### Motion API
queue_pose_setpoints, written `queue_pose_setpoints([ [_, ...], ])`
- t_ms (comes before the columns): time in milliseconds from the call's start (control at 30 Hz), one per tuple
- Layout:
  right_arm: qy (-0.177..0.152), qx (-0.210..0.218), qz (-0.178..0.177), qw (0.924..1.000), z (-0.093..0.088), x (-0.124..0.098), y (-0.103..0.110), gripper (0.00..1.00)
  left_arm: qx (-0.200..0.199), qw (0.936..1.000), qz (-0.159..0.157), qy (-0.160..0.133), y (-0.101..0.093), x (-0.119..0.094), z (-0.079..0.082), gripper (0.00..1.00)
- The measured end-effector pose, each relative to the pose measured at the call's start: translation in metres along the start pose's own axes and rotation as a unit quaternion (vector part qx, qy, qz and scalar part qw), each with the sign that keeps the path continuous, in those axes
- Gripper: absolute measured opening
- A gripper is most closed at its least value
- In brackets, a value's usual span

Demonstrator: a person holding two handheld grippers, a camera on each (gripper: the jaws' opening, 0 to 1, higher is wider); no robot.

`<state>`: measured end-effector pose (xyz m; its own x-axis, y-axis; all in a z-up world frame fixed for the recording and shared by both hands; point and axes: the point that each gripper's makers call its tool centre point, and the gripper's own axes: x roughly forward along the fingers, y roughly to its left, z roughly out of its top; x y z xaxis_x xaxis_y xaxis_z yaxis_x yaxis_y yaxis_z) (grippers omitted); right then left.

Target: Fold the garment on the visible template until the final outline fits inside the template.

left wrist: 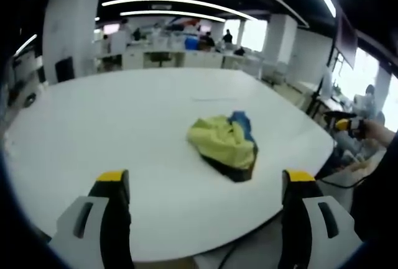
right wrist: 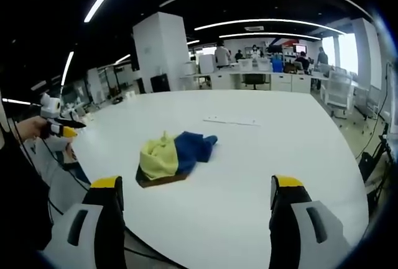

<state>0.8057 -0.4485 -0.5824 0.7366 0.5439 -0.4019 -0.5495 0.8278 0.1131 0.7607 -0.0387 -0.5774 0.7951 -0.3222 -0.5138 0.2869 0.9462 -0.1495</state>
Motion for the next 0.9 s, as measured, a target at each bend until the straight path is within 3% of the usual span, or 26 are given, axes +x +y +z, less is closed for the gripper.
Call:
queue_pose_setpoints([
  [900, 0.017, -0.006, 0.011, 0.9998, -0.012, 0.008, 0.005, 0.96, -0.002, 0.9998, -0.013, 0.016, -0.006, 0.011, -0.010, 0.94],
])
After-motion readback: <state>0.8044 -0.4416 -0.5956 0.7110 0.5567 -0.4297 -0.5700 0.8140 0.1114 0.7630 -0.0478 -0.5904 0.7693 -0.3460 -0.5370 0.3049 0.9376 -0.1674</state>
